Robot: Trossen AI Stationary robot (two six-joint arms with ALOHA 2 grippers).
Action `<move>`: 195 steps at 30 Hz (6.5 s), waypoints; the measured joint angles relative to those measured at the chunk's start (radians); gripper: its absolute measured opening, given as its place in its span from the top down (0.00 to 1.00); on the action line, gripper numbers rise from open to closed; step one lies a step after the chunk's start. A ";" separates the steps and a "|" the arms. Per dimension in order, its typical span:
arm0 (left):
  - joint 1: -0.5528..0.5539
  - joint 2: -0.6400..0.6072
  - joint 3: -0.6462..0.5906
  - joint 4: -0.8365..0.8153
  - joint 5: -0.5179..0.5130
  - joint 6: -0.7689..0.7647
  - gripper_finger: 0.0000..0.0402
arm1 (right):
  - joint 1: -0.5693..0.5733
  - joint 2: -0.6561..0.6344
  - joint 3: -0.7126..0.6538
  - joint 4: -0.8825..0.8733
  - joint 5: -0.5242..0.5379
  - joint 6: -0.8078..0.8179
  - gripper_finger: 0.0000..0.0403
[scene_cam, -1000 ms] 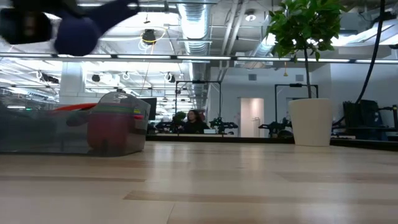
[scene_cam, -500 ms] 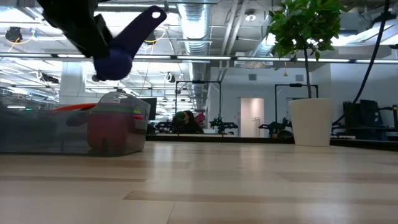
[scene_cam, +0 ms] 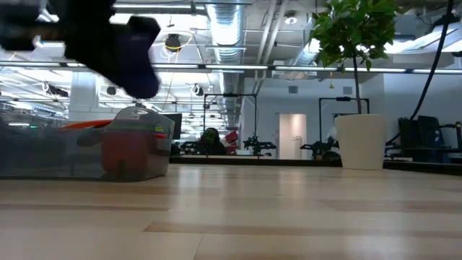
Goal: Nest measuring cups in basket
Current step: Stack the dark blue measuring cup on top of the orange measuring cup in the black bin
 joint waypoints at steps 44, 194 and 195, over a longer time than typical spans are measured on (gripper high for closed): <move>0.138 0.132 0.107 -0.174 -0.009 0.476 0.95 | 0.000 -0.001 0.000 0.101 -0.003 0.056 0.36; -0.050 0.425 0.326 -0.575 -0.214 -1.104 1.00 | 0.040 0.000 0.000 0.092 -0.022 -0.042 0.36; -0.050 0.425 0.326 -0.578 -0.184 -1.105 1.00 | 0.040 0.000 0.000 0.092 -0.022 -0.042 0.36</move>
